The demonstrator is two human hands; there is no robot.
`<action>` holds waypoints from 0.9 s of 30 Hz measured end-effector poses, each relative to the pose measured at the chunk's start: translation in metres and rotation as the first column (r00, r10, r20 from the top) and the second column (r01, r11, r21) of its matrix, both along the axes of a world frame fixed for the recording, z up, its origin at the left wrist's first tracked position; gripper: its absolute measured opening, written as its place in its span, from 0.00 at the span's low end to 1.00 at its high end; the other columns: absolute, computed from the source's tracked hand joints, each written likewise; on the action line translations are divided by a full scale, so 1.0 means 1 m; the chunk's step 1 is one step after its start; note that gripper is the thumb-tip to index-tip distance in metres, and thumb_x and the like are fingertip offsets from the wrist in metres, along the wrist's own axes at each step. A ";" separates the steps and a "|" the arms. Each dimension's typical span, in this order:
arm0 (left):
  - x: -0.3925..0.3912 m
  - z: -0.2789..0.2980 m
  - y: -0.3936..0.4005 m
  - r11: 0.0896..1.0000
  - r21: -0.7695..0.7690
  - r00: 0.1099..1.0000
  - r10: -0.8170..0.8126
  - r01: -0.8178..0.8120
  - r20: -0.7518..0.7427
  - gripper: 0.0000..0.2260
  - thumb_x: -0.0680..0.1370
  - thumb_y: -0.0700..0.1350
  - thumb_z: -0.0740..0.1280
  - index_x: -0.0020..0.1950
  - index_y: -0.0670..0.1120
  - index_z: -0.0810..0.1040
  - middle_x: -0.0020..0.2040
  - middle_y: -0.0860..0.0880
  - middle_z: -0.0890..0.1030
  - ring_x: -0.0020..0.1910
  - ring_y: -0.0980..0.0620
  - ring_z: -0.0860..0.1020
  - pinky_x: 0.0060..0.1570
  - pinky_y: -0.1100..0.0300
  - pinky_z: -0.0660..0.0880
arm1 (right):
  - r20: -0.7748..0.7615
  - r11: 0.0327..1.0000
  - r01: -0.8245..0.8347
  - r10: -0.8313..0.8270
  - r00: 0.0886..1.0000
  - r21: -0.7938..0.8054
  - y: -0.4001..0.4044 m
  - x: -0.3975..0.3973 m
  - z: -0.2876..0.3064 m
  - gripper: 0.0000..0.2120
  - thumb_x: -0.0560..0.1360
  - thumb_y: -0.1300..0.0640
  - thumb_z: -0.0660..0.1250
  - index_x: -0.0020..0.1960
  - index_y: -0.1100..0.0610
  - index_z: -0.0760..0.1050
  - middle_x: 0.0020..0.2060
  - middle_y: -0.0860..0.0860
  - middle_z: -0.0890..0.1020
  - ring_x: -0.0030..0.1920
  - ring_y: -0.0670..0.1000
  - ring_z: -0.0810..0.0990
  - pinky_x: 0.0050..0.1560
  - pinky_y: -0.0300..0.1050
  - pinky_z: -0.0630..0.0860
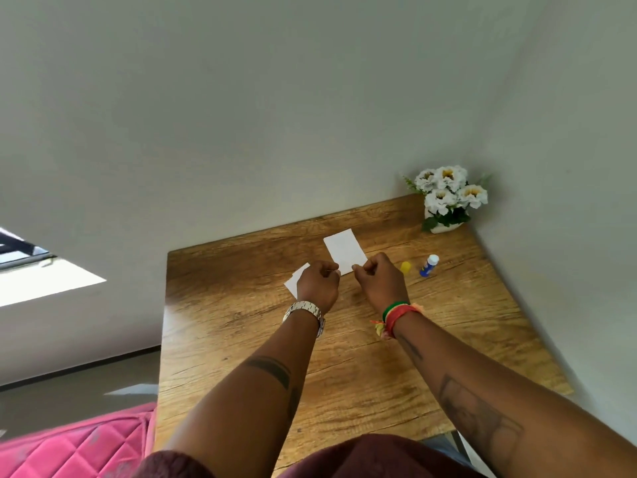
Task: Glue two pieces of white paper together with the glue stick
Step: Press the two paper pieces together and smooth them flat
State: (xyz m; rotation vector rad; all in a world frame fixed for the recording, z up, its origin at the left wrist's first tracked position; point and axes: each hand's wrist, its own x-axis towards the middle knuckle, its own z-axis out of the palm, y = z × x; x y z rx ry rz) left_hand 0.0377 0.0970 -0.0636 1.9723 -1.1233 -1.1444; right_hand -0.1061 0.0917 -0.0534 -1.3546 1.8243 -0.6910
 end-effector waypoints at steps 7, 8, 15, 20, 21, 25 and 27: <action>-0.007 -0.007 -0.023 0.988 0.088 0.979 0.141 -0.129 -0.150 0.08 0.74 0.50 0.70 0.52 0.52 0.83 0.46 0.51 0.86 0.46 0.48 0.85 0.52 0.46 0.82 | -0.143 0.990 0.096 -0.081 0.986 0.101 -0.032 0.008 -0.002 0.21 0.76 0.49 0.71 0.64 0.60 0.76 0.62 0.59 0.79 0.61 0.60 0.78 0.59 0.50 0.75; -0.009 -0.006 -0.027 0.984 0.105 0.972 0.162 -0.145 -0.171 0.09 0.74 0.50 0.71 0.52 0.52 0.83 0.47 0.50 0.86 0.47 0.47 0.84 0.53 0.46 0.82 | -0.176 0.984 0.112 -0.087 0.981 0.138 -0.037 0.011 -0.001 0.24 0.76 0.47 0.71 0.66 0.61 0.75 0.64 0.60 0.78 0.62 0.61 0.77 0.60 0.51 0.75; -0.015 0.000 -0.048 0.966 0.181 0.956 0.219 -0.185 -0.193 0.16 0.71 0.48 0.69 0.59 0.53 0.80 0.52 0.48 0.85 0.50 0.46 0.83 0.54 0.48 0.81 | -0.084 0.913 0.228 -0.211 0.974 0.340 -0.071 0.019 -0.006 0.23 0.75 0.48 0.70 0.62 0.64 0.78 0.61 0.61 0.82 0.60 0.63 0.80 0.58 0.49 0.76; -0.009 -0.004 -0.047 0.963 0.184 0.965 0.222 -0.195 -0.138 0.15 0.72 0.46 0.69 0.58 0.52 0.80 0.53 0.47 0.84 0.50 0.46 0.82 0.52 0.50 0.81 | 0.038 0.868 0.295 -0.337 0.941 0.399 -0.075 0.015 -0.015 0.14 0.74 0.54 0.73 0.37 0.63 0.76 0.53 0.61 0.84 0.42 0.57 0.77 0.45 0.44 0.70; -0.008 -0.004 -0.047 0.963 0.183 0.965 0.223 -0.197 -0.137 0.14 0.72 0.46 0.69 0.58 0.52 0.80 0.53 0.47 0.84 0.50 0.46 0.82 0.53 0.49 0.81 | 0.050 0.865 0.298 -0.345 0.937 0.403 -0.075 0.016 -0.016 0.14 0.74 0.54 0.73 0.37 0.63 0.76 0.53 0.60 0.84 0.41 0.56 0.76 0.44 0.44 0.70; -0.010 -0.002 -0.045 0.961 0.192 0.965 0.225 -0.198 -0.136 0.15 0.72 0.47 0.69 0.59 0.51 0.81 0.55 0.47 0.84 0.52 0.46 0.82 0.53 0.51 0.81 | -0.076 0.902 0.242 -0.230 0.970 0.357 -0.073 0.023 -0.011 0.19 0.74 0.50 0.73 0.56 0.66 0.80 0.57 0.60 0.83 0.51 0.60 0.81 0.47 0.46 0.75; -0.012 -0.001 -0.045 0.967 0.177 0.974 0.204 -0.185 -0.096 0.15 0.72 0.47 0.69 0.59 0.52 0.81 0.56 0.48 0.83 0.52 0.47 0.81 0.51 0.55 0.79 | -0.213 0.919 0.240 -0.178 0.961 0.313 -0.070 0.026 -0.007 0.24 0.74 0.50 0.72 0.63 0.63 0.75 0.62 0.61 0.80 0.60 0.62 0.80 0.55 0.51 0.78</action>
